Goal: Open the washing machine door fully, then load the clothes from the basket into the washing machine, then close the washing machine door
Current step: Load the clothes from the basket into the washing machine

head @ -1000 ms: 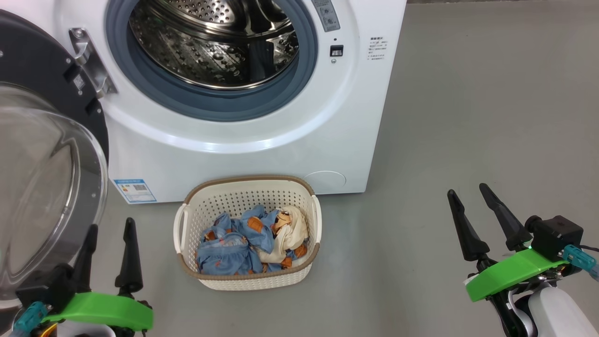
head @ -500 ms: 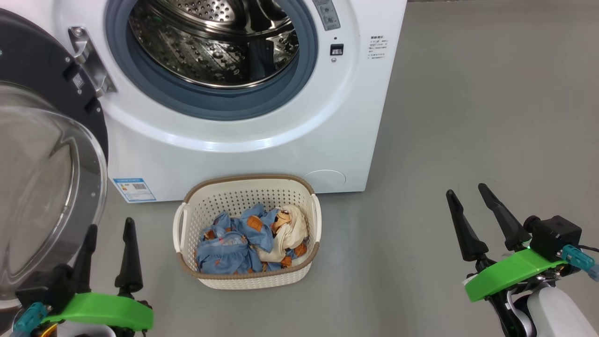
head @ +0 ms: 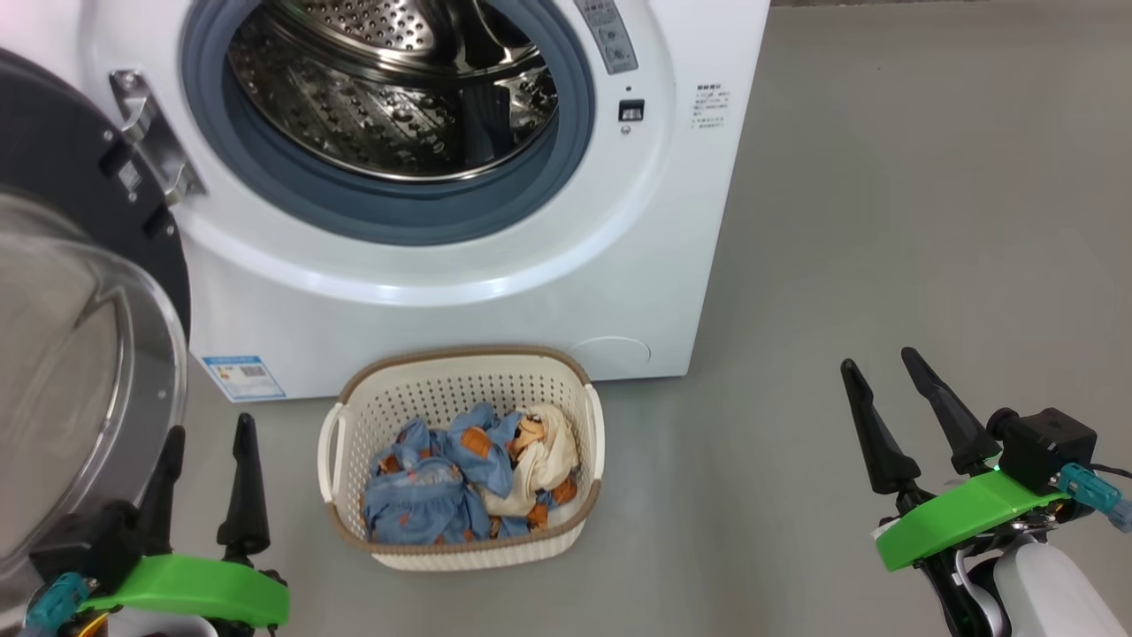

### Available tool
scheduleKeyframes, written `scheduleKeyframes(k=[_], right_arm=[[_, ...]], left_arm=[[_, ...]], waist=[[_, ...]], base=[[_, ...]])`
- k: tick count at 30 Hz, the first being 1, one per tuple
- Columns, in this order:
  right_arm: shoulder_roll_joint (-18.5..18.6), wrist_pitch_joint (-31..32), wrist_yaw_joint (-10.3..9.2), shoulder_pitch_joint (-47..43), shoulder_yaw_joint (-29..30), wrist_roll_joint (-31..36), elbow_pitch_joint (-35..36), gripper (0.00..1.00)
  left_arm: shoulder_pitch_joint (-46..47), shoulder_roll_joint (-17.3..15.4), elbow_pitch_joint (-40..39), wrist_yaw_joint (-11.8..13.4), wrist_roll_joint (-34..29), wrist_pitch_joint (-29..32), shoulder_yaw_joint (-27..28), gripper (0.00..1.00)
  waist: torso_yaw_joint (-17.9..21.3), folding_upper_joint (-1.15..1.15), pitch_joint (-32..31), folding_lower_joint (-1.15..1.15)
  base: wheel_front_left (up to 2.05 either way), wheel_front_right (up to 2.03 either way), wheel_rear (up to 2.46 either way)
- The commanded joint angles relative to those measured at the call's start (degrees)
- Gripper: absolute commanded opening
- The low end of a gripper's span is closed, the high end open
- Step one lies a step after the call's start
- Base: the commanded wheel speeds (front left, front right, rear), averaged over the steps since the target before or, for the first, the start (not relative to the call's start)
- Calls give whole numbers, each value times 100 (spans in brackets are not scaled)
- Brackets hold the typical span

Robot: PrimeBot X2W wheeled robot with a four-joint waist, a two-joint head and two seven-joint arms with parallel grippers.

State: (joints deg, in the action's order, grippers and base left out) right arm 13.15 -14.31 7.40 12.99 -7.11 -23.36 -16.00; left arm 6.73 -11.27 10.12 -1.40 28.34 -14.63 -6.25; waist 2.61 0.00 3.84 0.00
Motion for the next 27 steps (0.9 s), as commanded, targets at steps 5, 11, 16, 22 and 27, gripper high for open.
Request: scheduleKeyframes(k=[5, 11, 16, 22, 27], right_arm=[[34, -69, 9, 170, -121, 30, 137, 100], [30, -69, 9, 157, -147, 33, 130, 100], [41, -69, 9, 161, -167, 27, 121, 100], [50, -69, 9, 172, -188, 26, 123, 100], [49, -69, 9, 180, -211, 21, 110, 100]], left_arm=[[137, -111, -71, -45, -100, -37, 242, 100], [132, -107, -48, -54, -101, -37, 254, 100], [132, -78, -69, -43, -115, -37, 266, 100], [135, -67, -74, -50, -134, -37, 277, 100], [140, -67, -53, -37, -162, -37, 279, 100]], waist=[[-6, 0, -5, 0], [-8, 0, -18, 0], [-16, 0, -6, 0], [-24, 0, 14, 0], [-28, 0, 20, 0]], base=[[137, -137, 0], [135, -135, 0], [106, -106, 0], [36, -36, 0], [0, 0, 0]])
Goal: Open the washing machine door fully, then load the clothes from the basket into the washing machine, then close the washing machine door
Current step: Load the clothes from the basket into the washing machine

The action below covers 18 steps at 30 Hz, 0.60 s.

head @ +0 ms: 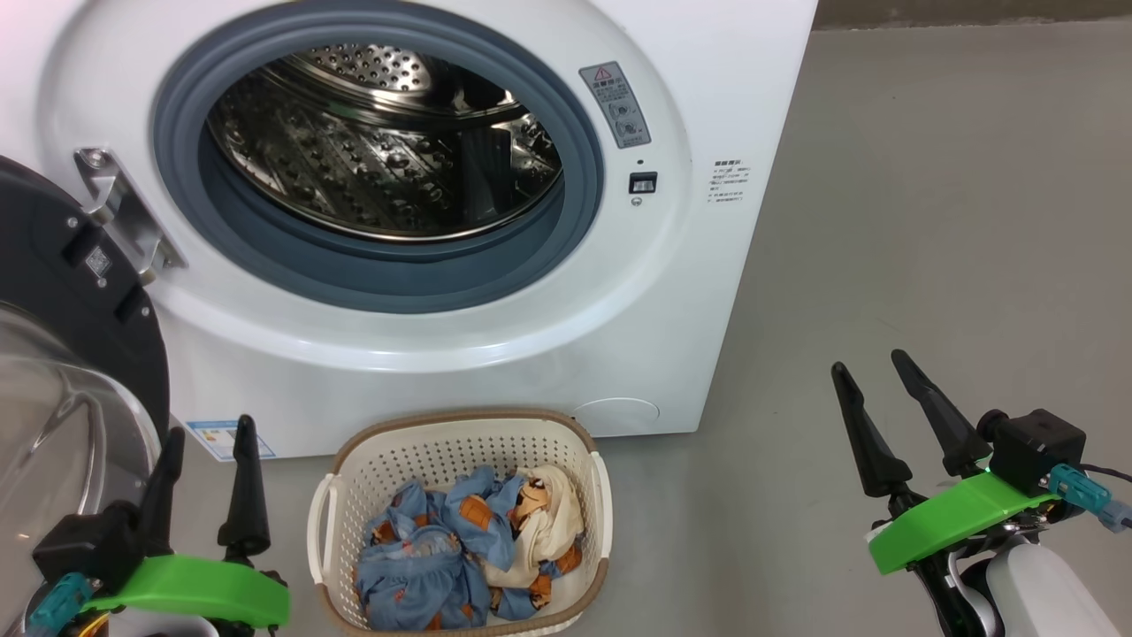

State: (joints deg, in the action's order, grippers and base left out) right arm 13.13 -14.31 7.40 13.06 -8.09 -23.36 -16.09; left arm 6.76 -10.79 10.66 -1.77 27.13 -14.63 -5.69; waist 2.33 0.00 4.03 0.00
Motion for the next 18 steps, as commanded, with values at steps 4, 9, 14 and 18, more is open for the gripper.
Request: scheduleKeyframes(k=[4, 9, 14, 18], right_arm=[[50, -69, 9, 180, -121, 16, 108, 100], [44, -69, 9, 189, -121, 12, 103, 100], [38, -69, 9, 210, -112, 8, 99, 100], [32, -69, 9, 220, -100, 11, 103, 100]], left_arm=[[145, -114, -94, 23, -65, -37, 225, 100], [156, -110, -97, 44, -83, -37, 229, 100], [183, -110, -93, 50, -87, -37, 223, 100], [201, -112, -83, 50, -83, -37, 222, 100]], waist=[[0, 0, 4, 0], [2, 0, 23, 0], [2, 0, 62, 0], [5, 0, 100, 0]], base=[[0, 0, 0], [0, 0, 0], [0, 0, 0], [0, 0, 0]])
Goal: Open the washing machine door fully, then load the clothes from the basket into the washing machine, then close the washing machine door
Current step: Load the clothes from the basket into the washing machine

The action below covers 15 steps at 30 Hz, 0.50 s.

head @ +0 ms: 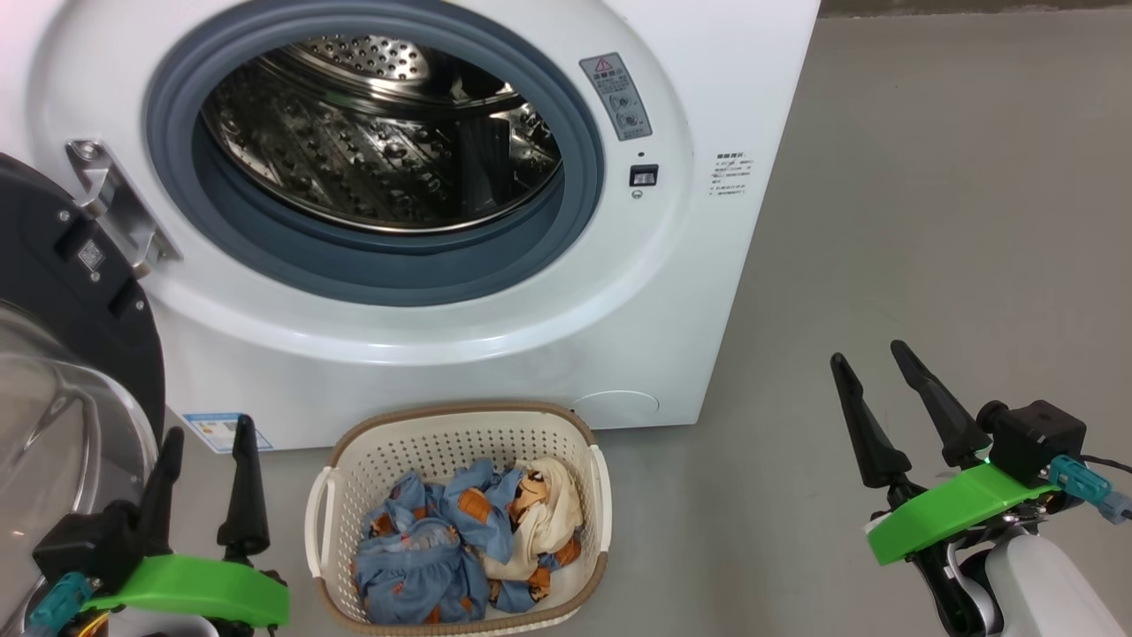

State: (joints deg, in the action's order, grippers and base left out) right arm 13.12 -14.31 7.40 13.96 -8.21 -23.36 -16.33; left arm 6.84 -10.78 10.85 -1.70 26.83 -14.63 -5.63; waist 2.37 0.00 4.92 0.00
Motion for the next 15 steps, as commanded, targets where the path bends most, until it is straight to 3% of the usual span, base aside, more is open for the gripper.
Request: scheduleKeyframes(k=[1, 15], right_arm=[[33, -69, 9, 130, -88, 11, 127, 100], [-39, -69, 9, 243, -104, 4, 157, 100]], left_arm=[[193, -113, -101, 43, -53, -37, 216, 100], [398, -111, -10, 87, -59, 16, 114, 100]], waist=[[1, 0, 11, 0], [154, 0, 467, 0]], base=[[0, 0, 0], [0, 0, 0]])
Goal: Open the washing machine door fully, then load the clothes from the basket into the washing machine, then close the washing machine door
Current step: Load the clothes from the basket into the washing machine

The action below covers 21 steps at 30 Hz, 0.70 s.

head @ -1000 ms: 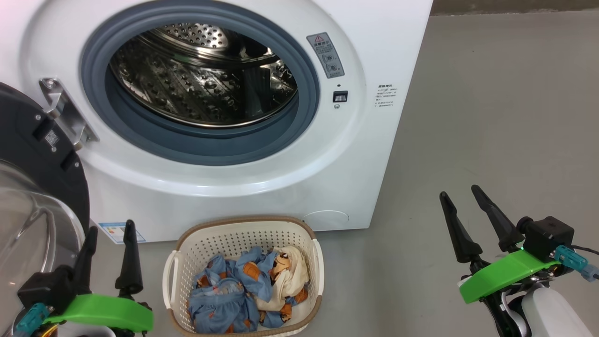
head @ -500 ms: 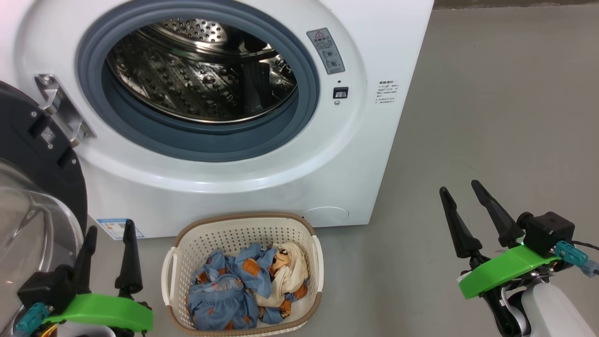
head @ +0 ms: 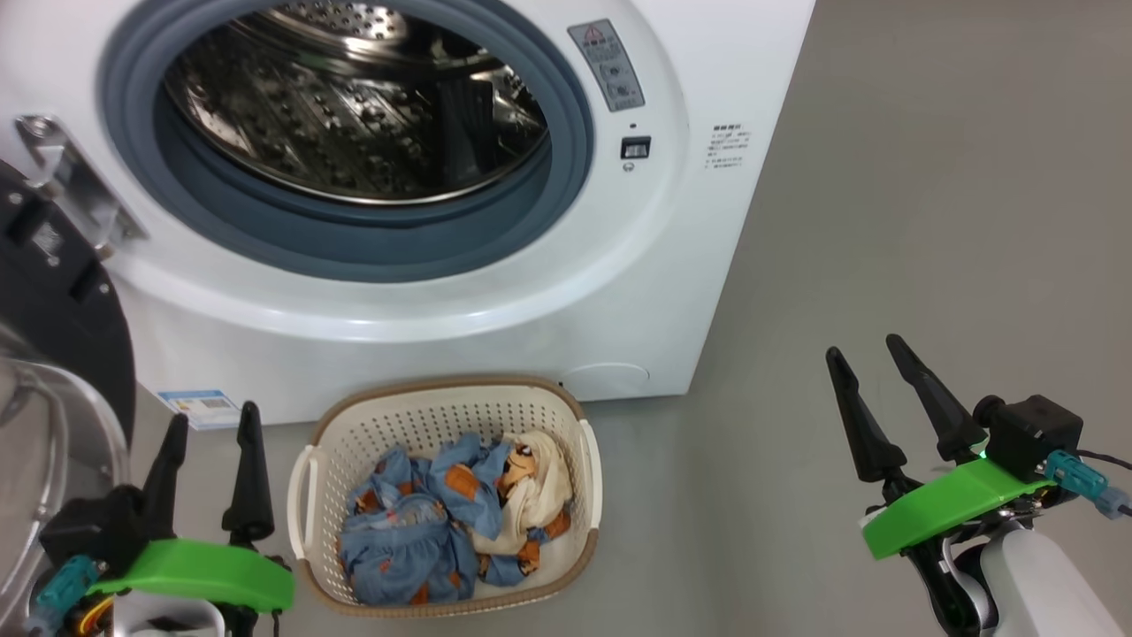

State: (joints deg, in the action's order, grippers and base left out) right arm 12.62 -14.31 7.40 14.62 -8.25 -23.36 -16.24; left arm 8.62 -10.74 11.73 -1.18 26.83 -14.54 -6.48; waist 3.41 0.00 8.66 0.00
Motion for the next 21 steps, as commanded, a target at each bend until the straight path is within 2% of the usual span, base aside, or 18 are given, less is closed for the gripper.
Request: scheduleKeyframes(k=[1, 12, 21], right_arm=[[8, -69, 9, 202, -106, 5, 154, 100], [-96, -69, 9, 513, -49, 26, 218, 100], [-216, -69, 9, 755, 71, 50, 288, 100]], left_arm=[[248, -120, -81, 33, -54, 8, 197, 100], [700, -139, 281, -103, -18, 47, 55, 100], [1327, -181, 1073, -252, -21, 178, -127, 100]], waist=[[68, 0, 157, 0], [290, 0, 947, 0], [469, 0, 1650, 0]], base=[[0, 0, 0], [0, 0, 0], [0, 0, 0]])
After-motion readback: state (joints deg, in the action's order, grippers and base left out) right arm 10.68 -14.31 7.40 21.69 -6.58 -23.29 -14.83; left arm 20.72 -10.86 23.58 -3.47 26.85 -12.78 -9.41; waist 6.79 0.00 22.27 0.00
